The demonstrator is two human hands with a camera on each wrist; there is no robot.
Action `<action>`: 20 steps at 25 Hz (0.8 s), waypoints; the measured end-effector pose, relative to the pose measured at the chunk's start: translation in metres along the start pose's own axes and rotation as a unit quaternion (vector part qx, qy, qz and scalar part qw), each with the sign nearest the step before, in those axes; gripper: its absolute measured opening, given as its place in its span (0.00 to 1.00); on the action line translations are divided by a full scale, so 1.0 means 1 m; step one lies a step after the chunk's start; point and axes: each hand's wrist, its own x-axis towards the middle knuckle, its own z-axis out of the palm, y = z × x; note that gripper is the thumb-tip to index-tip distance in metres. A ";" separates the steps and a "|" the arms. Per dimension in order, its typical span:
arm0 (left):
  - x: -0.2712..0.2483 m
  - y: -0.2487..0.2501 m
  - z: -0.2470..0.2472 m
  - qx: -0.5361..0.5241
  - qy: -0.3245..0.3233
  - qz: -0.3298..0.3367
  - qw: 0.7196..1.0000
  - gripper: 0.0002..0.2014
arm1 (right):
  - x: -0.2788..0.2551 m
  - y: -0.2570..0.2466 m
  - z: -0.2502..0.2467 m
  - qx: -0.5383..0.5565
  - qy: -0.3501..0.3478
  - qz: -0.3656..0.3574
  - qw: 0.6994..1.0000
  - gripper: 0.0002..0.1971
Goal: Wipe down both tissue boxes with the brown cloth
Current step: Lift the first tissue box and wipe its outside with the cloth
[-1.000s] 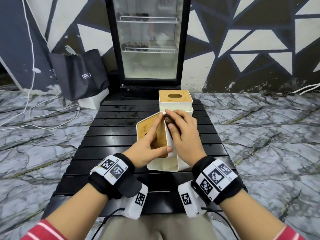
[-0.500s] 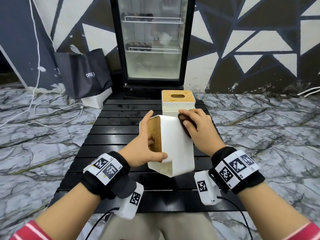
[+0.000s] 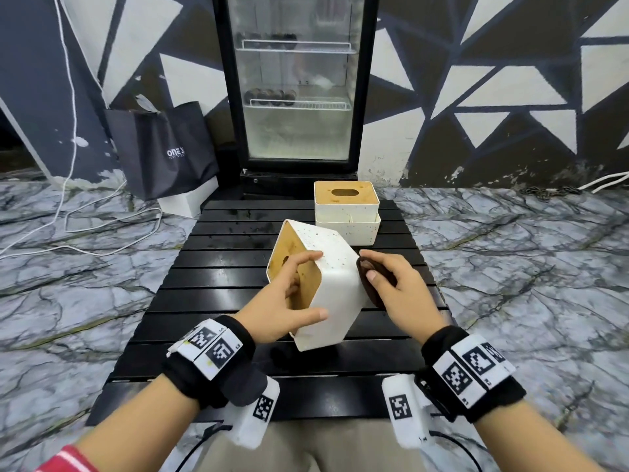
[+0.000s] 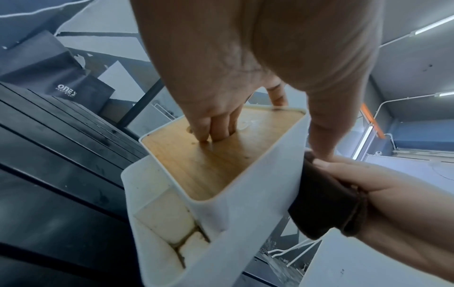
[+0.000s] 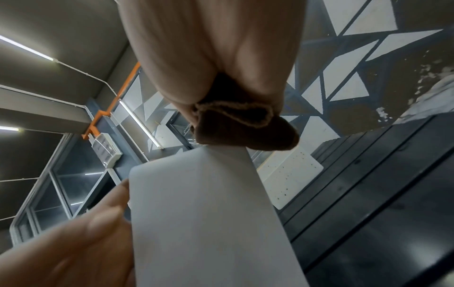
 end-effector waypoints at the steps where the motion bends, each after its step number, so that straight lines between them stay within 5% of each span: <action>1: 0.002 -0.001 0.002 -0.012 0.013 -0.010 1.000 0.39 | -0.001 0.002 0.001 -0.002 -0.004 0.005 1.000 0.17; 9: 0.017 0.001 0.003 -0.119 0.148 -0.028 0.981 0.36 | -0.001 0.004 0.007 -0.038 -0.027 0.011 0.999 0.17; 20: 0.014 0.004 0.003 -0.086 0.087 -0.013 0.992 0.52 | -0.003 0.004 0.001 -0.022 0.037 0.027 0.999 0.11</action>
